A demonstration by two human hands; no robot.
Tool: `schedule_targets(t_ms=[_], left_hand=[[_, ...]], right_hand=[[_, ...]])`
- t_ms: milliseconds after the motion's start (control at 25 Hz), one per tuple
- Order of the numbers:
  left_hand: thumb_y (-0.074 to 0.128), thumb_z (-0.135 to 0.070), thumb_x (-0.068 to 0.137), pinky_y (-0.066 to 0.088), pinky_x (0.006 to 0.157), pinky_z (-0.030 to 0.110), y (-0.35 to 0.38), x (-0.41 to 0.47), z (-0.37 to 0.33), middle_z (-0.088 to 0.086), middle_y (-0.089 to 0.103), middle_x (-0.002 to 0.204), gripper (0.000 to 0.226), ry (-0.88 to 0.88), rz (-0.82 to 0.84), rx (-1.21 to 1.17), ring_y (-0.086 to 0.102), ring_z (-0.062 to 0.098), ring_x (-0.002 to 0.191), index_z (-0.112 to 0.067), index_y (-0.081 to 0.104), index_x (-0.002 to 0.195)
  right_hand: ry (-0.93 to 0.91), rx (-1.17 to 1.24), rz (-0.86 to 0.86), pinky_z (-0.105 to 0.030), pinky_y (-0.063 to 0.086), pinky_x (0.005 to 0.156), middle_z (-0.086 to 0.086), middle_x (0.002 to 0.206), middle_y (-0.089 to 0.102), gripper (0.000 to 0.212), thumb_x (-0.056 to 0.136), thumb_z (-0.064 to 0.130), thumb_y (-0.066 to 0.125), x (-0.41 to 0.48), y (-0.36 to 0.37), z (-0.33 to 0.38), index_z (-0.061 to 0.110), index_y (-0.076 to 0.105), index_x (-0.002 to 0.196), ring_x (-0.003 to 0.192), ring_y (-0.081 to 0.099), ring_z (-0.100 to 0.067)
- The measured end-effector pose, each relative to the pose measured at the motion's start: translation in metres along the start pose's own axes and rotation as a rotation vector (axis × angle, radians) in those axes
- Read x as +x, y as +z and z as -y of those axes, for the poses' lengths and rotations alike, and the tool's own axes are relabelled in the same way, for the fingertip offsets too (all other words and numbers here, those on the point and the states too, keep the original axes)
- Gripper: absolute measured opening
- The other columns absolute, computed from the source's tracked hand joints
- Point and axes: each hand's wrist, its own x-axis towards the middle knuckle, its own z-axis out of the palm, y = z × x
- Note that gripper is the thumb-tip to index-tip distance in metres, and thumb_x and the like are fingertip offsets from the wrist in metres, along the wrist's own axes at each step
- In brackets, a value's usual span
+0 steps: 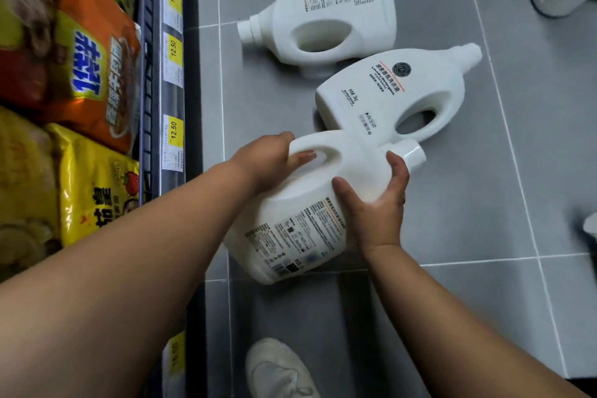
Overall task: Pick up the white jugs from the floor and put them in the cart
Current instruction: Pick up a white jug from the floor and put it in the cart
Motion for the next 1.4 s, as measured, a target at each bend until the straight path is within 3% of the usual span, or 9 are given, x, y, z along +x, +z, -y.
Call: schedule_targets(t_ms=[240, 360, 440, 520, 640, 880, 1160, 1280, 1400], left_hand=[[0.048, -0.055, 0.094, 0.045, 0.079, 0.038, -0.088, -0.076, -0.08, 0.002, 0.058, 0.094, 0.039, 0.002, -0.179, -0.171, 0.055, 0.026, 0.091, -0.017, 0.054, 0.102], [0.048, -0.054, 0.095, 0.045, 0.083, 0.037, -0.151, -0.128, -0.145, -0.009, 0.057, 0.087, 0.035, 0.053, -0.217, -0.212, 0.056, 0.022, 0.094, -0.022, 0.056, 0.106], [0.047, -0.057, 0.093, 0.047, 0.088, 0.04, -0.195, -0.166, -0.195, -0.001, 0.066, 0.099, 0.045, 0.082, -0.231, -0.225, 0.059, 0.025, 0.101, -0.019, 0.057, 0.114], [0.049, -0.057, 0.093, 0.046, 0.083, 0.037, -0.234, -0.202, -0.242, 0.007, 0.066, 0.11, 0.047, 0.09, -0.259, -0.232, 0.059, 0.028, 0.103, -0.017, 0.056, 0.117], [0.051, -0.054, 0.092, 0.035, 0.072, 0.032, -0.305, -0.27, -0.329, 0.003, 0.064, 0.103, 0.046, 0.126, -0.306, -0.264, 0.058, 0.026, 0.098, -0.018, 0.049, 0.12], [0.048, -0.06, 0.091, 0.04, 0.073, 0.037, -0.415, -0.398, -0.487, -0.001, 0.061, 0.096, 0.043, 0.32, -0.402, -0.224, 0.06, 0.03, 0.093, -0.025, 0.046, 0.117], [0.044, -0.063, 0.088, 0.048, 0.083, 0.041, -0.442, -0.509, -0.639, 0.001, 0.068, 0.107, 0.039, 0.808, -0.418, -0.212, 0.062, 0.029, 0.098, -0.042, 0.037, 0.121], [0.043, -0.056, 0.091, 0.046, 0.078, 0.036, -0.417, -0.56, -0.702, -0.005, 0.067, 0.11, 0.038, 1.02, -0.325, -0.178, 0.062, 0.026, 0.099, -0.045, 0.037, 0.127], [0.045, -0.048, 0.097, 0.04, 0.072, 0.032, -0.377, -0.608, -0.768, -0.006, 0.065, 0.105, 0.036, 1.134, -0.192, -0.148, 0.061, 0.024, 0.097, -0.046, 0.039, 0.132]], right_hand=[[-0.182, -0.072, 0.037, -0.016, 0.035, 0.091, 0.005, 0.133, 0.046, 0.097, 0.047, 0.067, 0.069, -0.016, -0.074, 0.126, 0.041, 0.036, 0.134, 0.112, 0.048, -0.01], [-0.222, -0.063, 0.02, -0.021, 0.037, 0.091, 0.006, 0.129, 0.046, 0.091, 0.047, 0.067, 0.069, -0.044, -0.132, 0.206, 0.049, 0.034, 0.129, 0.113, 0.049, -0.014], [-0.251, -0.045, -0.008, -0.028, 0.041, 0.095, 0.004, 0.128, 0.047, 0.084, 0.047, 0.066, 0.071, -0.067, -0.177, 0.264, 0.06, 0.029, 0.12, 0.115, 0.051, -0.019], [-0.284, -0.041, -0.025, -0.036, 0.043, 0.1, 0.001, 0.129, 0.049, 0.08, 0.047, 0.066, 0.072, -0.088, -0.218, 0.318, 0.067, 0.027, 0.113, 0.117, 0.052, -0.022], [-0.344, -0.029, -0.067, -0.044, 0.044, 0.101, 0.001, 0.129, 0.048, 0.079, 0.046, 0.065, 0.074, -0.127, -0.296, 0.416, 0.074, 0.027, 0.108, 0.118, 0.051, -0.022], [-0.482, -0.014, -0.234, -0.038, 0.042, 0.104, 0.004, 0.132, 0.045, 0.08, 0.045, 0.064, 0.074, -0.221, -0.449, 0.57, 0.07, 0.032, 0.113, 0.118, 0.049, -0.016], [-0.628, 0.007, -0.604, -0.01, 0.027, 0.101, 0.014, 0.13, 0.037, 0.09, 0.045, 0.062, 0.073, -0.343, -0.6, 0.621, 0.078, 0.023, 0.117, 0.12, 0.039, 0.0], [-0.615, 0.001, -0.745, -0.025, 0.032, 0.106, 0.026, 0.13, 0.035, 0.092, 0.045, 0.062, 0.075, -0.4, -0.666, 0.608, 0.078, 0.023, 0.118, 0.125, 0.04, -0.007], [-0.578, 0.012, -0.87, -0.035, 0.037, 0.107, 0.018, 0.131, 0.036, 0.091, 0.043, 0.061, 0.077, -0.461, -0.734, 0.581, 0.078, 0.025, 0.116, 0.123, 0.042, -0.011]])
